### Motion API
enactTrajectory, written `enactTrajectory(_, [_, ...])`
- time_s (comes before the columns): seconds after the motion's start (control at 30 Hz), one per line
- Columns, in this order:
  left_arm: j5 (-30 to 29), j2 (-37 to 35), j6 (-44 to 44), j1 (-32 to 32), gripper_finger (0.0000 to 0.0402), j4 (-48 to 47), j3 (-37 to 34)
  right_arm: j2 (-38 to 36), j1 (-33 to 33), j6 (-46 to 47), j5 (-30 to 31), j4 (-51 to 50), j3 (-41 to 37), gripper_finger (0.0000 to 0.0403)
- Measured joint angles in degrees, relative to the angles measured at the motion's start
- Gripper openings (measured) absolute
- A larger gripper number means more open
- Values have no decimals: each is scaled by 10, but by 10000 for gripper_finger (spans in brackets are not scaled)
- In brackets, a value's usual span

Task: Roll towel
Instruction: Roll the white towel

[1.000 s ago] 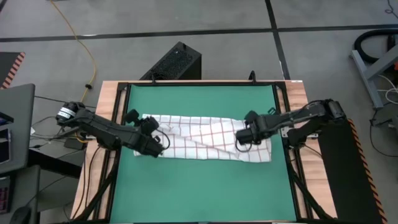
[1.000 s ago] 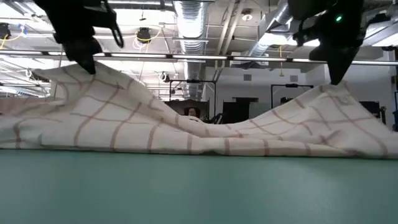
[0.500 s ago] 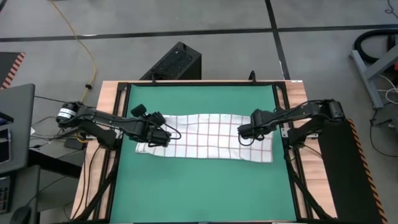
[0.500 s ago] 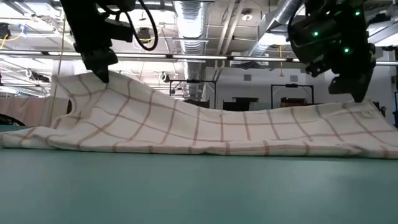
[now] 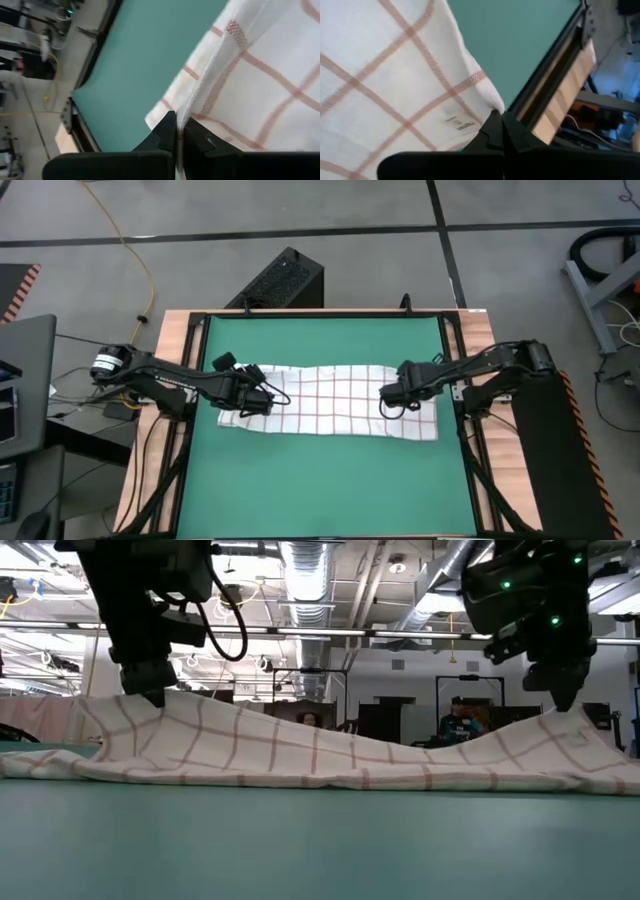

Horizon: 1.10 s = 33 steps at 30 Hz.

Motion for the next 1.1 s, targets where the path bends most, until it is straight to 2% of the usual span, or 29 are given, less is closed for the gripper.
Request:
enactTrajectory(0.13, [3,0,3,0,0,1,-1,0,3,-2,0,5,0,19])
enactTrajectory(0.27, [19,0,42,0,12,2,-1,0,13,-1,0,4,0,57])
enactTrajectory(0.47, [57,0,121,0,68,18,-1,0,26,18,3,-17,0,122])
enactTrajectory(0.6, [55,0,172,0,116,19,0,-3,49,29,51,-37,0,150])
enactTrajectory(0.73, [48,-12,179,-4,157,-11,21,-24,91,43,108,-40,7,158])
enactTrajectory(0.83, [58,-34,157,-23,176,-46,51,-49,125,57,115,-45,26,159])
enactTrajectory(1.0, [154,-101,129,-80,182,-49,70,-95,202,56,114,-20,44,159])
enactTrajectory(1.1, [177,-144,100,-129,179,-40,70,-123,267,8,106,43,41,159])
